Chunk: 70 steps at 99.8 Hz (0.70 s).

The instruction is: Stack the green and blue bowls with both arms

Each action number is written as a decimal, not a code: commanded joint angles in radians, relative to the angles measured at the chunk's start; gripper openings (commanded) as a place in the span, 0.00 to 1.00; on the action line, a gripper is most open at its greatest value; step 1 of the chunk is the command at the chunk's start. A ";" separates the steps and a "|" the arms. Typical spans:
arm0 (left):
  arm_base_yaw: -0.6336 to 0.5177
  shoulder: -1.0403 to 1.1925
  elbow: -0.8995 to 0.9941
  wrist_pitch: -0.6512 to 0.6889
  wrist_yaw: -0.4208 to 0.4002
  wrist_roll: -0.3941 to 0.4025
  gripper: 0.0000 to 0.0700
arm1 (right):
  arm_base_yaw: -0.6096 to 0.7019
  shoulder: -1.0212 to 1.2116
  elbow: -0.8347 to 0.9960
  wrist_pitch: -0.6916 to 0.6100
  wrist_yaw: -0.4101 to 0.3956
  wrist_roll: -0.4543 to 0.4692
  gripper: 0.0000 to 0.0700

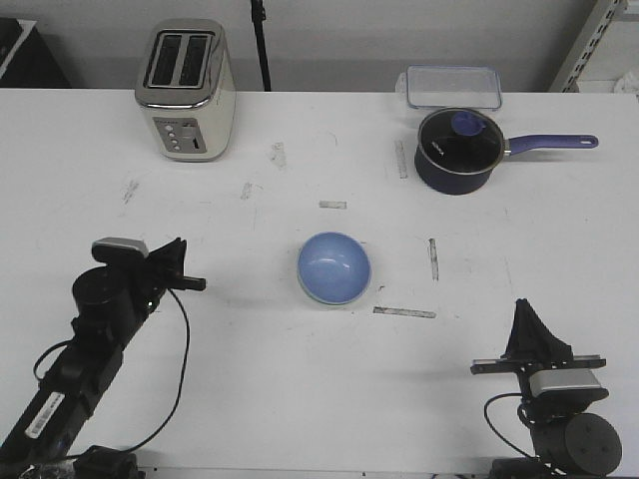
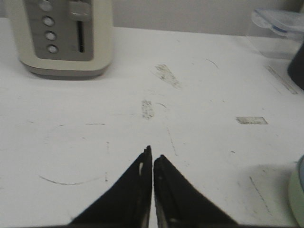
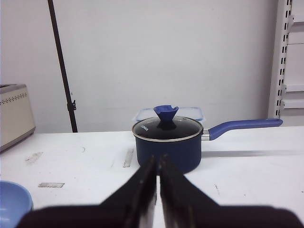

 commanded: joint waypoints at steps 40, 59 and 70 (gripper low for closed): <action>0.153 -0.384 -0.262 0.055 -0.003 0.106 0.00 | 0.000 -0.002 -0.001 0.015 0.001 -0.003 0.01; 0.181 -0.487 -0.274 -0.002 -0.004 0.106 0.00 | 0.000 -0.002 -0.001 0.015 0.001 -0.003 0.01; 0.180 -0.526 -0.274 0.001 -0.003 0.106 0.00 | 0.000 -0.002 -0.001 0.015 0.001 -0.003 0.01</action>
